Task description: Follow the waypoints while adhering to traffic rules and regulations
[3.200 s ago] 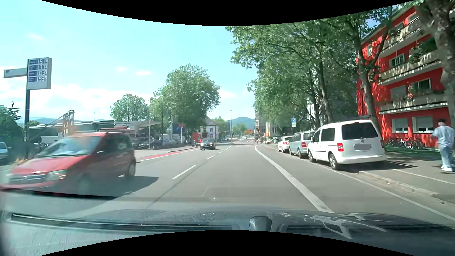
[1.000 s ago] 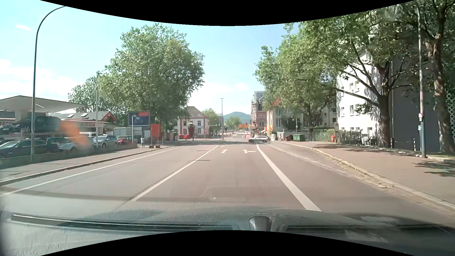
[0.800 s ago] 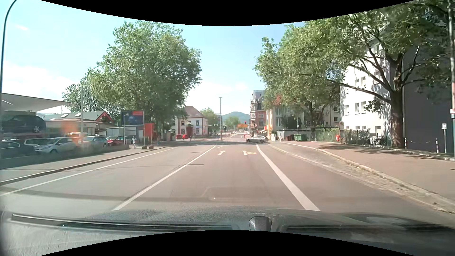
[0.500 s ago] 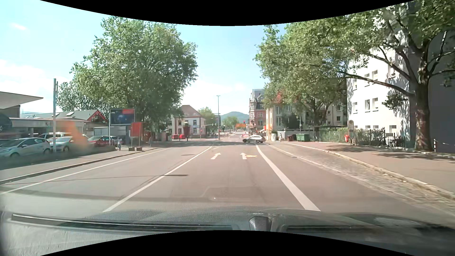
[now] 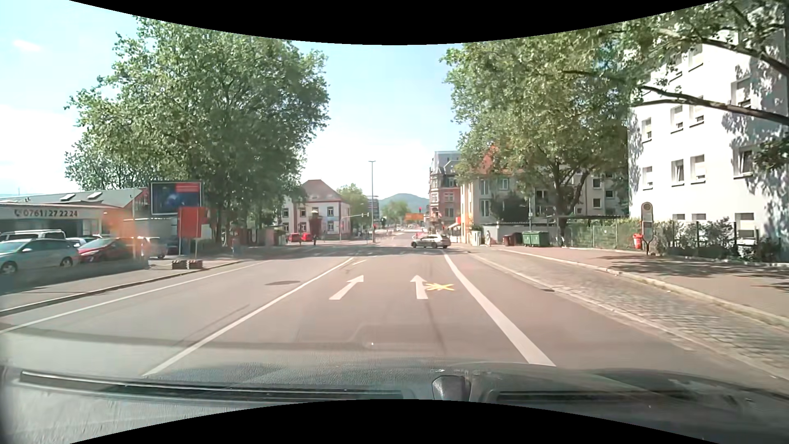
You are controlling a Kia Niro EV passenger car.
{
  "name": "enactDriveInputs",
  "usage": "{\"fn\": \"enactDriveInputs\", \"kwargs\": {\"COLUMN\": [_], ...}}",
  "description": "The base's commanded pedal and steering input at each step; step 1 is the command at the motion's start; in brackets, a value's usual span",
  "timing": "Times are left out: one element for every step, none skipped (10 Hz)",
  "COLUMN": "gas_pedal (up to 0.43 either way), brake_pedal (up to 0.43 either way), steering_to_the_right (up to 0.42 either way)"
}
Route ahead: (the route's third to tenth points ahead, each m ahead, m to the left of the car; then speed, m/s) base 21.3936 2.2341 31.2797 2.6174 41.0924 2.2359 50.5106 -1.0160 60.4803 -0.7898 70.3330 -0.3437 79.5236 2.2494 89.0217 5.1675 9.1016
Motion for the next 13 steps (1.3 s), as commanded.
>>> {"fn": "enactDriveInputs", "kwargs": {"gas_pedal": [0.000, 0.000, 0.000, 0.000, 0.000, 0.000, 0.000, 0.000, 0.000, 0.000, 0.000, 0.000, 0.000], "brake_pedal": [0.000, 0.000, 0.000, 0.000, 0.000, 0.037, 0.073, 0.085, 0.098, 0.110, 0.116, 0.122, 0.122], "steering_to_the_right": [0.007, 0.006, 0.006, 0.006, 0.006, 0.007, 0.007, 0.009, 0.010, 0.010, 0.011, 0.012, 0.012]}}
